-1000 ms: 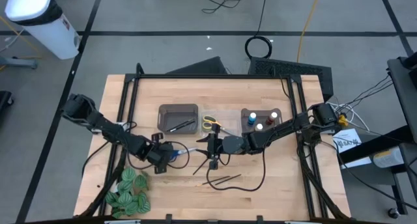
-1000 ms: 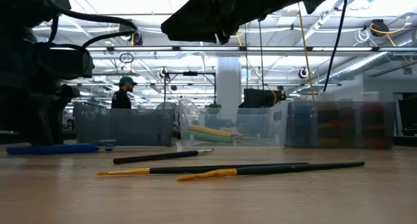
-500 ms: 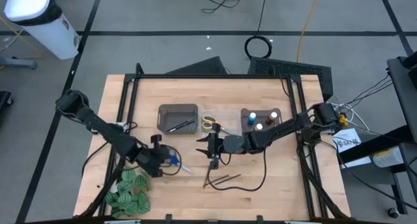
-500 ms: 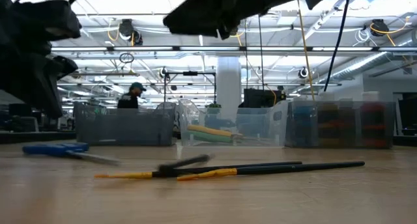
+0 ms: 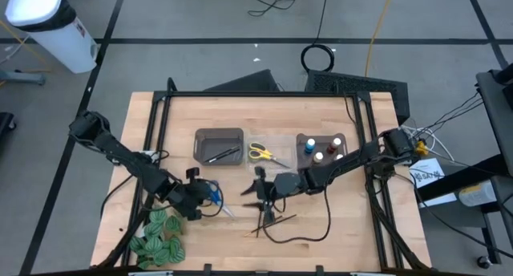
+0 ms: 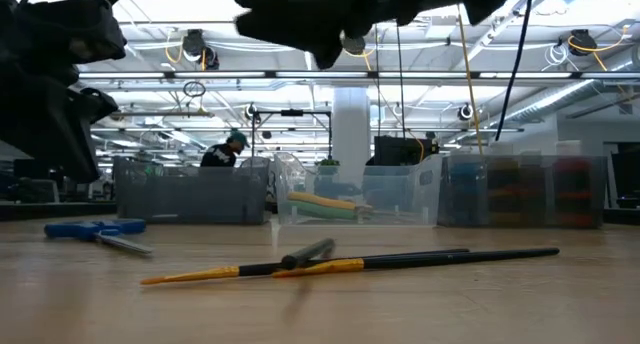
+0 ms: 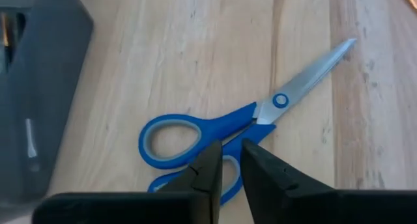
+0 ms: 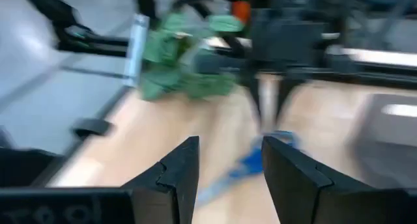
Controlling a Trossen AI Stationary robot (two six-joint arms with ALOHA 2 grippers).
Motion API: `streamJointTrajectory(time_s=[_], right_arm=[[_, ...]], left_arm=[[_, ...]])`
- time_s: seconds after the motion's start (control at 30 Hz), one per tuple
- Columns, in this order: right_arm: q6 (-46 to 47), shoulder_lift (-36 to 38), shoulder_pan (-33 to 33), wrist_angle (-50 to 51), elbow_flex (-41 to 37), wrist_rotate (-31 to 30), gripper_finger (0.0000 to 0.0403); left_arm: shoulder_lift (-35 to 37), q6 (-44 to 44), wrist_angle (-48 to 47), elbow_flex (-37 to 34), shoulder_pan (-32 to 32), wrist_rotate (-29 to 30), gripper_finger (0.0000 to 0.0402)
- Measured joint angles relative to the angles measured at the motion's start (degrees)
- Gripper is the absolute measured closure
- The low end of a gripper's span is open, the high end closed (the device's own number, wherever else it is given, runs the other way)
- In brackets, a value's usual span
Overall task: Pick & Place Paint Supplies
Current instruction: Put the blue scissors into the transparent bin
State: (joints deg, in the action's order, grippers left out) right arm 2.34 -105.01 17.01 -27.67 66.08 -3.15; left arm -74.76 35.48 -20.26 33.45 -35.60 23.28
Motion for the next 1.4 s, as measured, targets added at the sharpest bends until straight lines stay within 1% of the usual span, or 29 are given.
streamJointTrajectory(time_s=[0.07,0.13,0.23,0.37,0.43,0.53,0.63,0.7,0.83,0.97,1.1,1.27,1.4], right_arm=[[3.48,-3.2,0.62,-2.03,0.55,0.65,0.0256],[5.8,-6.8,0.95,0.44,2.6,0.81,0.0265],[5.8,-11.71,0.98,5.58,7.61,2.73,0.0282],[5.71,-17.56,0.72,9.22,15.35,6.44,0.0312],[5.54,-20.27,0.39,12.22,18.22,7.93,0.0332],[5.89,-23.02,-0.61,12.91,20.89,11.36,0.0365],[6.22,-24.49,-1.35,12.14,22.49,14.25,0.0395],[6.82,-25.08,-1.61,12.7,22.45,15.65,0.0397],[8.87,-25.44,-2.22,16.52,22.36,15.86,0.0392],[9.36,-25.27,-2.48,19.44,22.36,16.62,0.0401],[8.94,-25.18,-1.87,17.96,22.36,16.78,0.04],[4.38,-25.11,-0.72,11.2,22.36,15.81,0.04],[4.02,-25.8,-1.53,12.28,22.35,15.15,0.0402]], left_arm=[[-0.7,0.96,0.03,0.02,-0.01,-0.1,0.0328],[-1.49,1.41,0.22,0.02,0.01,-0.13,0.0325],[-2.3,1.01,0.57,0.04,0.05,-0.18,0.0328],[-2.31,-2.63,1.54,0.11,0.69,-0.22,0.0337],[-2.14,-3.99,2.94,0.11,1.27,0.97,0.0344],[-1.13,-7.4,6.01,0.13,1.89,2.68,0.0357],[-0.66,-11.09,8.45,0.2,2.86,2.38,0.0369],[-0.45,-12.48,9.86,0.2,3.32,2.38,0.0377],[-0.28,-14.01,11.36,0.18,4.25,2.26,0.0392],[-0.17,-14.93,13.43,0.17,5.31,2.28,0.0396],[-0.17,-14.97,16.2,0.17,6.16,2.28,0.0378],[-0.17,-17.47,18.89,0.17,7.27,2.26,0.0356],[-0.17,-19.6,21.88,0.17,8.4,2.25,0.0354]])
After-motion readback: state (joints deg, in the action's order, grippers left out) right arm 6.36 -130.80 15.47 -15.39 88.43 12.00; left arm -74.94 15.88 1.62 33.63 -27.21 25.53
